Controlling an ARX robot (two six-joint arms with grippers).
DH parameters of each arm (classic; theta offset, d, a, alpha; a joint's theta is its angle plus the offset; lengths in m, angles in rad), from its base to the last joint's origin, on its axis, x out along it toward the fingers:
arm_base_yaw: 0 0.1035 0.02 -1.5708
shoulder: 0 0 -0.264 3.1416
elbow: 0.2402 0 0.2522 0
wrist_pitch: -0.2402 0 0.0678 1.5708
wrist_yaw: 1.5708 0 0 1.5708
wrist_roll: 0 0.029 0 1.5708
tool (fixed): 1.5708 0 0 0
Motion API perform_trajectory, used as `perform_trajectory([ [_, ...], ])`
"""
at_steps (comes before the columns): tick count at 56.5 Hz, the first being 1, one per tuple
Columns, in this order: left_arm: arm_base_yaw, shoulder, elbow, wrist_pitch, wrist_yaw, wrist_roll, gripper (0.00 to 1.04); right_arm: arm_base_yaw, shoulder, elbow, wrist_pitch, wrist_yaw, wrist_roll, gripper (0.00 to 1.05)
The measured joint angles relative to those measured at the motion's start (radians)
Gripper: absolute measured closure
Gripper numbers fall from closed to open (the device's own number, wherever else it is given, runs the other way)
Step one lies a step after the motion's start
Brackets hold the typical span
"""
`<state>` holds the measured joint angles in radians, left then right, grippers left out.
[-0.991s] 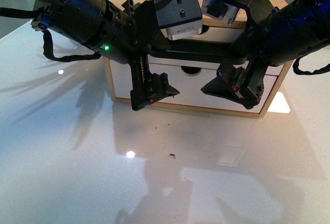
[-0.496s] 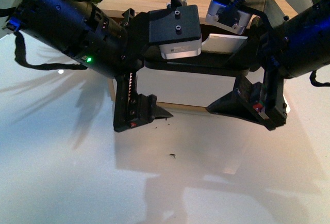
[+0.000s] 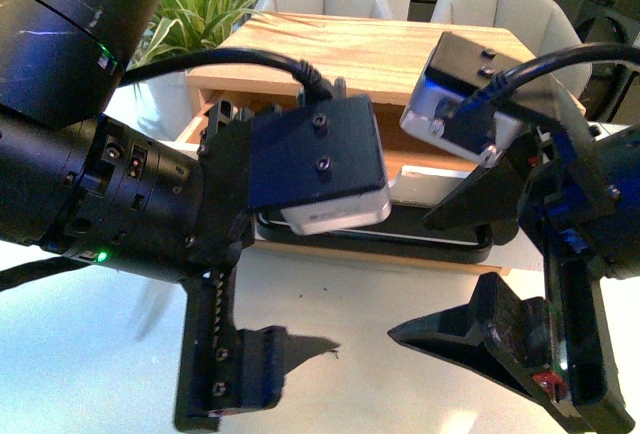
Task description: Pull drawer
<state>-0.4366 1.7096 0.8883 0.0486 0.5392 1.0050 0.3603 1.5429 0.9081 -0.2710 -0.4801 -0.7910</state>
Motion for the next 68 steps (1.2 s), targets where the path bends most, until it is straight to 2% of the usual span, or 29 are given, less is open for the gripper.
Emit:
perform_trajectory([
  [7, -0.012, -0.070, -0.049, 0.171, -0.025, -0.129, 0.07, -0.013, -0.089, -0.052, 0.085, -0.008, 0.090, 0.09],
  [14, -0.018, -0.211, -0.139, 0.351, -0.130, -0.300, 0.07, -0.037, -0.233, -0.153, 0.196, 0.023, 0.212, 0.09],
  [20, -0.012, -0.314, -0.232, 0.453, -0.224, -0.400, 0.07, -0.054, -0.330, -0.241, 0.306, 0.087, 0.308, 0.09],
  [27, 0.026, -0.459, -0.359, 0.520, -0.313, -0.500, 0.07, -0.079, -0.460, -0.360, 0.435, 0.208, 0.427, 0.09],
  [38, 0.161, -0.751, -0.557, 0.496, -0.392, -0.679, 0.07, -0.146, -0.692, -0.548, 0.565, 0.420, 0.619, 0.09],
  [44, 0.244, -0.909, -0.635, 0.424, -0.412, -0.788, 0.07, -0.181, -0.830, -0.639, 0.562, 0.486, 0.713, 0.09],
  [51, 0.346, -1.071, -0.714, 0.338, -0.468, -0.898, 0.07, -0.209, -1.029, -0.722, 0.485, 0.544, 0.796, 0.09],
  [57, 0.385, -1.105, -0.755, 0.299, -0.515, -0.974, 0.07, -0.239, -1.153, -0.761, 0.457, 0.582, 0.849, 0.09],
  [68, 0.391, -1.119, -0.769, 0.292, -0.515, -1.034, 0.07, -0.248, -1.176, -0.764, 0.454, 0.586, 0.882, 0.09],
])
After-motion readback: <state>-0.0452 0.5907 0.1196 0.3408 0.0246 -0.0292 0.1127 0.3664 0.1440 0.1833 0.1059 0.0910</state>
